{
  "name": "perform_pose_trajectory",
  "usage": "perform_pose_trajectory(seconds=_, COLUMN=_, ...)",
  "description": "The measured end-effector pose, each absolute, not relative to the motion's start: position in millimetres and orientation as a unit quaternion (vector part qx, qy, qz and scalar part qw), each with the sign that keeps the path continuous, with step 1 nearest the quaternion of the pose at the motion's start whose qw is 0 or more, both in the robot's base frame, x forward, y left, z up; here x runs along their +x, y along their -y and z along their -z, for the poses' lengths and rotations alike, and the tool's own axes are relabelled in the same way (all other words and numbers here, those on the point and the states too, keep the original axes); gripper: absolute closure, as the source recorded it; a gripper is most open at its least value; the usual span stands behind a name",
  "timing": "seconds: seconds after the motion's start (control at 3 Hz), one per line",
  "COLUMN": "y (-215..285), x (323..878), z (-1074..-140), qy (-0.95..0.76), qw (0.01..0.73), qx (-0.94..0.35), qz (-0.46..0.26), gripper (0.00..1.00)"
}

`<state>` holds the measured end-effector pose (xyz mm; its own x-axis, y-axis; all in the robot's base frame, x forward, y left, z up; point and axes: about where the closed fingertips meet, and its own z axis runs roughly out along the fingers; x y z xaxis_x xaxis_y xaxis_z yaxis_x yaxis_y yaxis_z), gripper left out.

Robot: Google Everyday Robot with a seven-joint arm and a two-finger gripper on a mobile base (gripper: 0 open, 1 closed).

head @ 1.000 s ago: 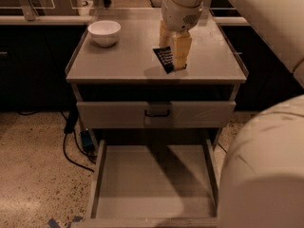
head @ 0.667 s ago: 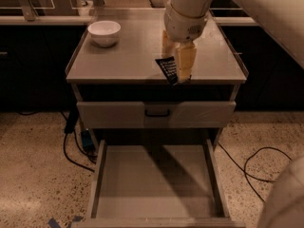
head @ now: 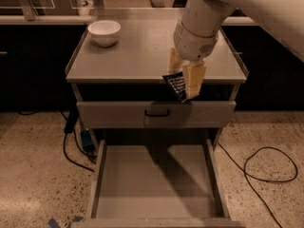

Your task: Place rxbar blueberry into middle drawer

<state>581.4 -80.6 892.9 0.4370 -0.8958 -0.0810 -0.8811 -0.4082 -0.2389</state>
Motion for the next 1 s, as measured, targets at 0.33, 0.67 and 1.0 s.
perform_pose_trajectory(seconds=0.33, y=83.7, x=577.0, z=-880.6, qy=-0.535, qw=0.136, qx=-0.834, qz=0.015, gripper=1.00)
perform_pose_trajectory(seconds=0.67, y=87.8, x=564.5, z=-855.5, qy=-0.540, qw=0.145, qx=-0.829, qz=-0.009, gripper=1.00)
perform_pose_trajectory(seconds=1.0, y=91.4, x=545.6, z=-822.0, qy=-0.541, qw=0.148, qx=-0.827, qz=-0.034, gripper=1.00)
